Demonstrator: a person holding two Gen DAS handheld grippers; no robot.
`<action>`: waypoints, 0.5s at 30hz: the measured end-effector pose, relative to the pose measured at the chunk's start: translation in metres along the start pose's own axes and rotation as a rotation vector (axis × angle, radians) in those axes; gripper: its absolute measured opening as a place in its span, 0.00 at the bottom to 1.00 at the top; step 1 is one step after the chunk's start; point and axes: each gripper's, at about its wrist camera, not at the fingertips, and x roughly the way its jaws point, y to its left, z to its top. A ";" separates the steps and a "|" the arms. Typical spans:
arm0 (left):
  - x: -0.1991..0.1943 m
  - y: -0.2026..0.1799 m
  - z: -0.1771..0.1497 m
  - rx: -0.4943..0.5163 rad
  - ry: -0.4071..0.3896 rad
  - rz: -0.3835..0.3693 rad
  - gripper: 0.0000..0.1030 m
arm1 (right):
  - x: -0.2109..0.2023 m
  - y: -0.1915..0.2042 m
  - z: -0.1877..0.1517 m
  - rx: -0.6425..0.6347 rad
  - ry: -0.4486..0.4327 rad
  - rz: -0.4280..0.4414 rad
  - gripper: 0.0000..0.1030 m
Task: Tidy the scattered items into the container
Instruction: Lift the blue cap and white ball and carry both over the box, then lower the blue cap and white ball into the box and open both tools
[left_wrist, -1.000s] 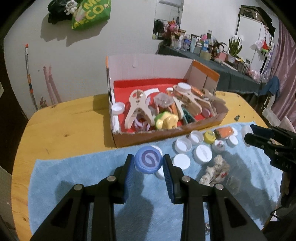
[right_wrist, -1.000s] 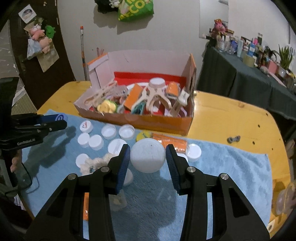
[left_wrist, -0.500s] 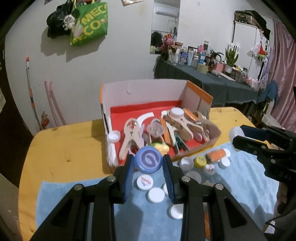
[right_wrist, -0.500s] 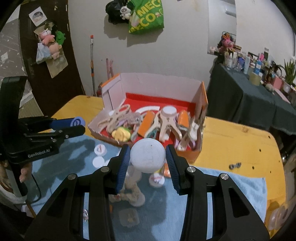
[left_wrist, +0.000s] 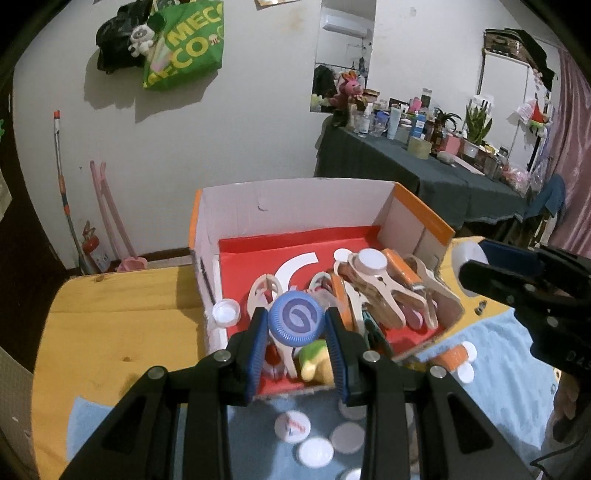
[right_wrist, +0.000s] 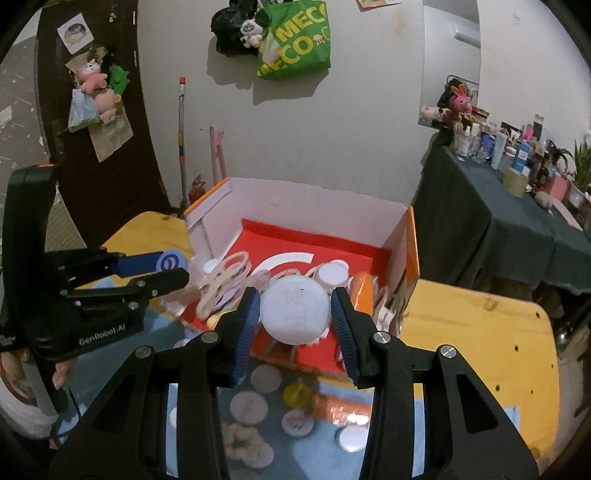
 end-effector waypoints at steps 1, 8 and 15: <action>0.004 0.001 0.002 -0.006 0.006 0.001 0.32 | 0.006 -0.002 0.004 0.001 0.005 -0.001 0.37; 0.038 0.011 0.009 -0.035 0.035 0.014 0.32 | 0.048 -0.015 0.022 -0.002 0.055 -0.032 0.37; 0.058 0.016 0.010 -0.051 0.055 0.019 0.32 | 0.084 -0.026 0.024 0.008 0.119 -0.050 0.37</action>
